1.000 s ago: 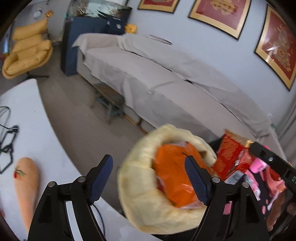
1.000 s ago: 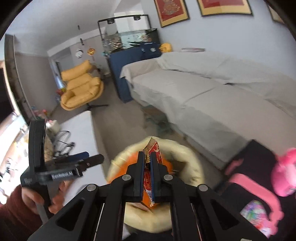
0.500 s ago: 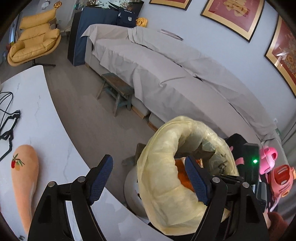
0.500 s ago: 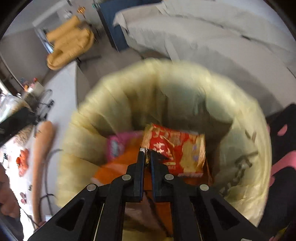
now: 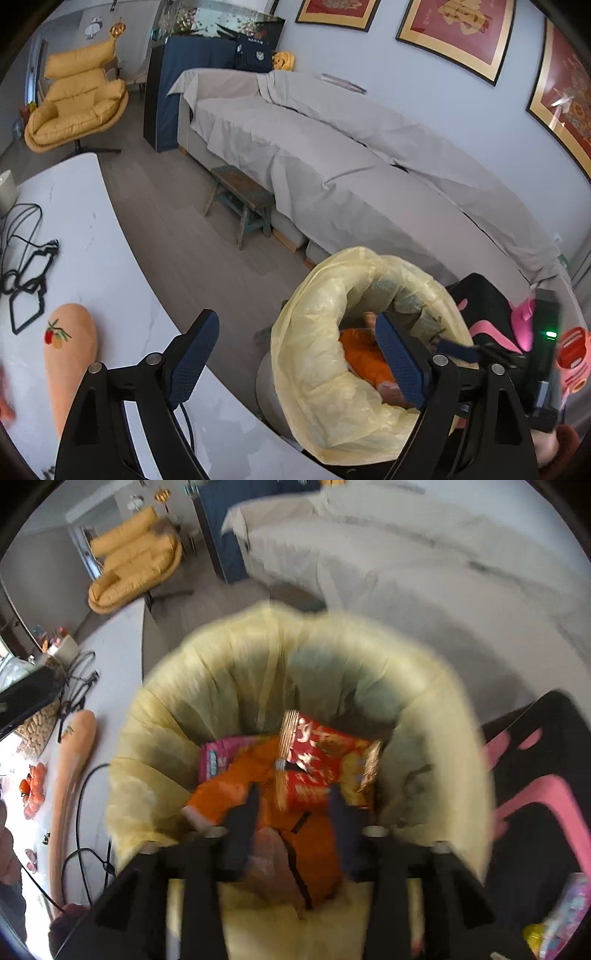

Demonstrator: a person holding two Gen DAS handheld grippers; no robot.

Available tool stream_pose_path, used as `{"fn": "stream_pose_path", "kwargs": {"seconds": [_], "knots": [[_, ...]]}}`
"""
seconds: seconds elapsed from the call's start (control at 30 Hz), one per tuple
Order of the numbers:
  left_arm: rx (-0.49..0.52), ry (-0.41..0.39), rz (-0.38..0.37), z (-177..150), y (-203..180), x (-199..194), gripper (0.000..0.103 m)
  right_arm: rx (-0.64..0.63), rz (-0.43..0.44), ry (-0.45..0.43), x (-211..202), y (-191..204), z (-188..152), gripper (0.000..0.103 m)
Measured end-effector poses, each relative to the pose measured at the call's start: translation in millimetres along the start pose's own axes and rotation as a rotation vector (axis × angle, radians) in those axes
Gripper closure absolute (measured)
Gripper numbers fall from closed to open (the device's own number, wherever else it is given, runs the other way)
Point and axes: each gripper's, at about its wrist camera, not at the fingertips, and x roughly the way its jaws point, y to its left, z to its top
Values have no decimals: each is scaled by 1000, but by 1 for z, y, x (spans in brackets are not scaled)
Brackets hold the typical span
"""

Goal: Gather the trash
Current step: 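Lower the red packet into the yellow bin and open the right tool, then move both tools back over the table toward the remaining wrappers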

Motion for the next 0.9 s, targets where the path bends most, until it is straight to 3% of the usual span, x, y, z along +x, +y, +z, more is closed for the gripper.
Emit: {"fn": "stream_pose_path", "kwargs": {"seconds": [0.2,0.37,0.5,0.9], "knots": [[35,-29,-17,-5,-34,-24,16,-9,-72,-148,-74,-11,-14,47],[127,-28,-86,-23,-86,-32,16,47,-174,-274,-143,-42,-48,24],[204,-4,-167,-40,-134,-32,16,101,-272,-344,-195,-75,-86,15],[382,148,-381,-98,-271,-1,15,301,-587,-361,-290,-177,-220,2]]}}
